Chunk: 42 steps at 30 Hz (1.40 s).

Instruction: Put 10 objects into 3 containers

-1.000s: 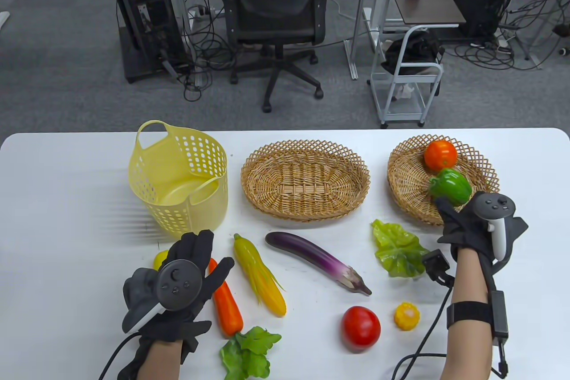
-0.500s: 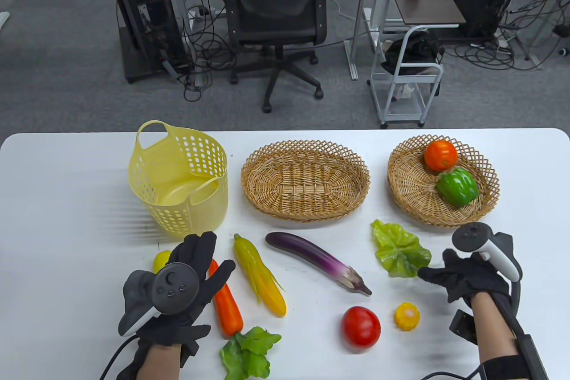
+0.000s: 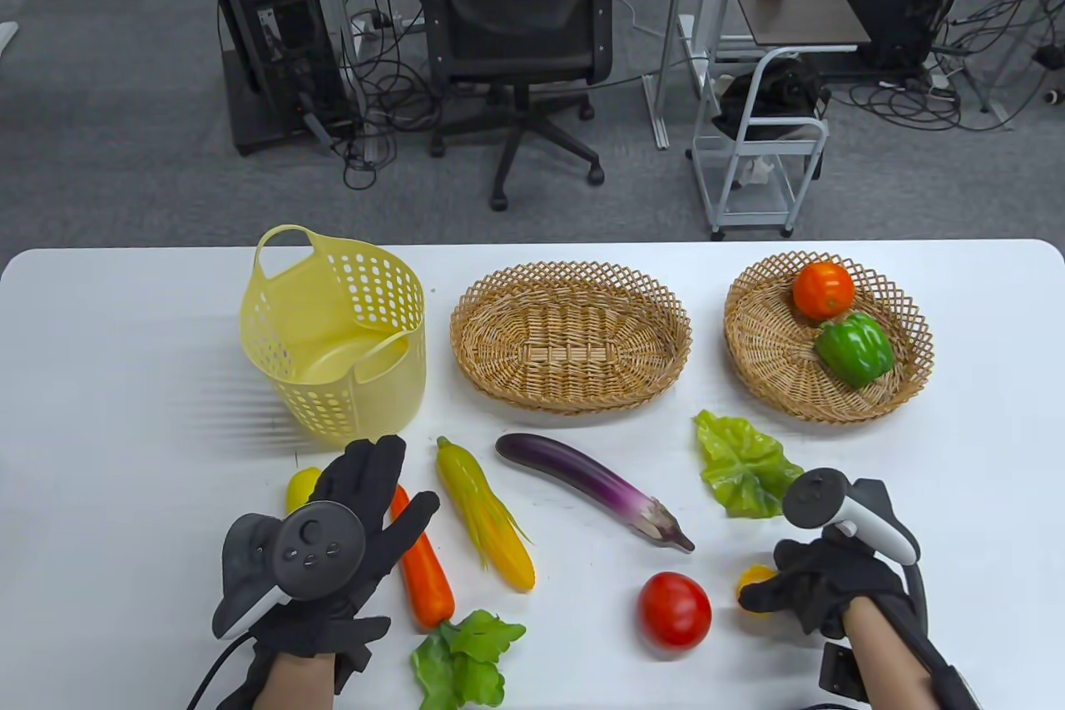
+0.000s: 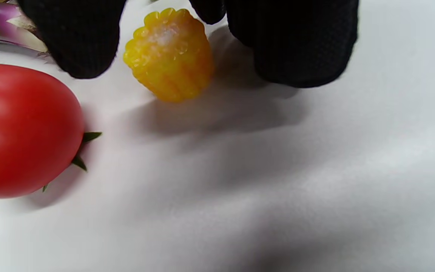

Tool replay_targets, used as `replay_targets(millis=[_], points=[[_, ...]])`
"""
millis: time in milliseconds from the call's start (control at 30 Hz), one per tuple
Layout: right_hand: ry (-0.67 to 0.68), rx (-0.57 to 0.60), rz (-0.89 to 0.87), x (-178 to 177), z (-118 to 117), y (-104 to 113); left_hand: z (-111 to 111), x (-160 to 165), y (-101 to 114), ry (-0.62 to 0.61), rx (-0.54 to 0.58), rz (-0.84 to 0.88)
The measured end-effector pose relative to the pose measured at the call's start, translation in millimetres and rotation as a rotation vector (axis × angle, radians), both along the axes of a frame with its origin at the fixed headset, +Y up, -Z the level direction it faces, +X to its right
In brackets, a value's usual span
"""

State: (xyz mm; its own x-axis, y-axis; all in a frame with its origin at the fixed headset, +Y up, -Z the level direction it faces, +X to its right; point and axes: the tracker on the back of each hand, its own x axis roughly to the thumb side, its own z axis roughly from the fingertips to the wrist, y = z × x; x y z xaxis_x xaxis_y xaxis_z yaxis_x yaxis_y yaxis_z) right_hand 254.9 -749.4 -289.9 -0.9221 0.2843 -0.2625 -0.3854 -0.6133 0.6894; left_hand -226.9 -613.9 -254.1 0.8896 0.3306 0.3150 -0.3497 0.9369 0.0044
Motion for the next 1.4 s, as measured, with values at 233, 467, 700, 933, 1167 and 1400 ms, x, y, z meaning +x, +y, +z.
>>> replay_targets(millis=[233,467,700,933,1167,1400], points=[[0.059,0.03,0.14,-17,3,-2,3,-2,2,-0.01,0.011,0.016],[0.111,0.055,0.292,-30,-1,-6,5,-7,5,-0.017,0.024,0.05],[0.01,0.15,0.262,-10,-8,1,4,-7,6,-0.014,0.022,0.052],[-0.211,0.408,0.19,23,-33,35,3,-8,6,0.005,0.024,0.047],[-0.471,0.582,0.073,42,-71,51,0,-5,3,0.015,0.003,0.02],[-0.688,0.629,-0.006,53,-101,47,-2,-6,2,0.036,0.001,0.003]])
